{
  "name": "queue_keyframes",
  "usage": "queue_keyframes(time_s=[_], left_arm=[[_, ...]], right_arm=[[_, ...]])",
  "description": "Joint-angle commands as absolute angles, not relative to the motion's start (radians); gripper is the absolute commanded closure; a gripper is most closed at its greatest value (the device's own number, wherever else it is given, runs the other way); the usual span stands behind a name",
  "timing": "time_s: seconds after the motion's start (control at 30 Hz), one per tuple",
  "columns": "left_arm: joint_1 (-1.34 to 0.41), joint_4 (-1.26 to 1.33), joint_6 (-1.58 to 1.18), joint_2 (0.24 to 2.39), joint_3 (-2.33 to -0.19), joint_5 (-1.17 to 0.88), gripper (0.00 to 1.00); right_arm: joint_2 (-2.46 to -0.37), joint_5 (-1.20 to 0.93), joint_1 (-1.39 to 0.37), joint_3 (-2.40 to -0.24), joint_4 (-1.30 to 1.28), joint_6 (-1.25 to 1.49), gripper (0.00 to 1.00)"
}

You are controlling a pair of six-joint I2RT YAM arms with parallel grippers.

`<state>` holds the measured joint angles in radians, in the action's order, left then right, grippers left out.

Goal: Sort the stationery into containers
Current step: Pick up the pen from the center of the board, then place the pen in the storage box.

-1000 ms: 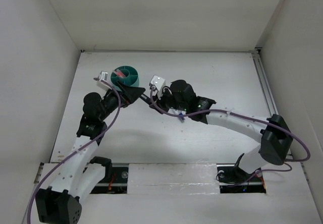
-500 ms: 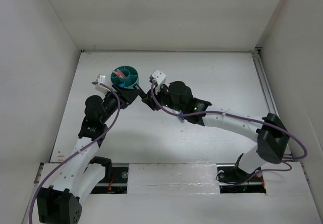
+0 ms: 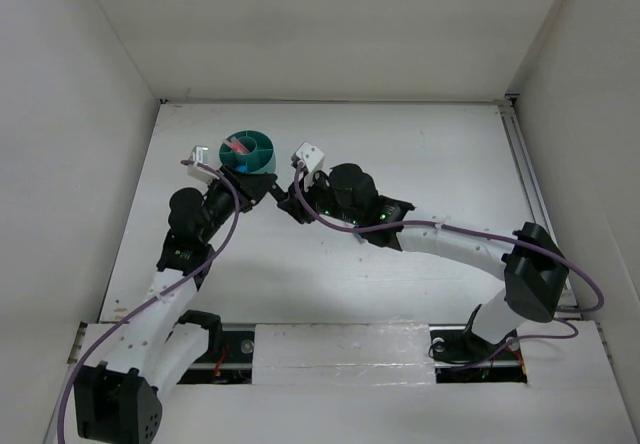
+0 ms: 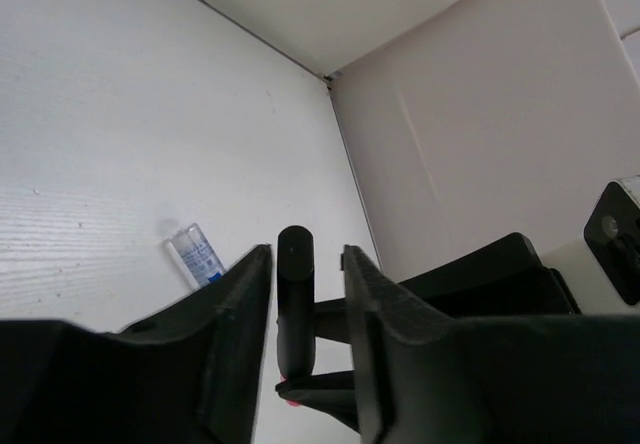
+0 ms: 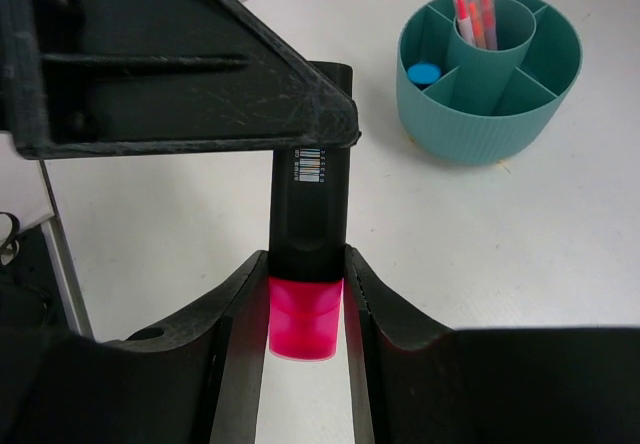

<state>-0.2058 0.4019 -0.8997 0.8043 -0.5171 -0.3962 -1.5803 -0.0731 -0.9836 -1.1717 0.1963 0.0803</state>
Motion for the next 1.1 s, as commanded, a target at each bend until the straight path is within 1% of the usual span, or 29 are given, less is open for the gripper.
queue_keyframes(time_s=[0.0,0.03,0.1,0.13,0.17,0.3,0.33,0.37,0.4,0.43,0.57,0.7,0.73,0.87,1.07], left_arm=[[-0.209,0.486,-0.896,0.807,-0.503,-0.408,0.73],[-0.209,0.486,-0.896,0.807,-0.503,-0.408,0.77],[-0.209,0.486,-0.896,0.816,-0.503,-0.408,0.82],[-0.209,0.476,-0.887,0.825,-0.517,-0.408,0.96],[-0.209,0.476,-0.887,0.837,-0.517,-0.408,1.00],[-0.209,0.456,-0.850,0.859,-0.554,-0.408,1.00],[-0.209,0.456,-0.841,0.859,-0.566,-0.399,1.00],[-0.209,0.456,-0.841,0.859,-0.566,-0.388,1.00],[-0.209,0.445,-0.824,0.859,-0.580,-0.361,1.00],[-0.209,0.445,-0.804,0.859,-0.594,-0.348,1.00],[-0.209,0.428,-0.756,0.850,-0.632,-0.241,1.00],[-0.209,0.407,-0.695,0.926,-0.696,-0.091,1.00],[-0.209,0.407,-0.668,0.949,-0.712,-0.036,1.00],[-0.146,0.388,-0.646,1.090,-0.794,0.032,1.00],[-0.146,0.371,-0.600,1.167,-0.911,0.156,1.00]], right_arm=[[-1.585,-0.112,-0.992,-1.220,0.270,0.091,1.00],[-1.585,-0.112,-0.992,-1.220,0.270,0.091,1.00],[-1.585,-0.112,-1.002,-1.220,0.270,0.091,1.00],[-1.585,-0.103,-1.002,-1.220,0.270,0.091,1.00],[-1.585,-0.103,-1.002,-1.220,0.270,0.091,1.00],[-1.594,-0.092,-1.002,-1.220,0.279,0.091,1.00],[-1.603,-0.092,-1.002,-1.220,0.279,0.091,0.93],[-1.603,-0.080,-1.002,-1.220,0.279,0.091,0.82],[-1.603,-0.069,-1.002,-1.220,0.279,0.091,0.30],[-1.603,-0.069,-0.993,-1.220,0.279,0.091,0.00],[-1.577,-0.058,-0.961,-1.163,0.279,0.091,0.00],[-1.468,0.000,-0.922,-1.062,0.250,0.110,0.00],[-1.415,0.012,-0.911,-1.043,0.229,0.110,0.00],[-1.284,0.061,-0.911,-0.968,0.144,0.077,0.00],[-1.105,0.075,-0.902,-0.842,0.091,0.077,0.00]])
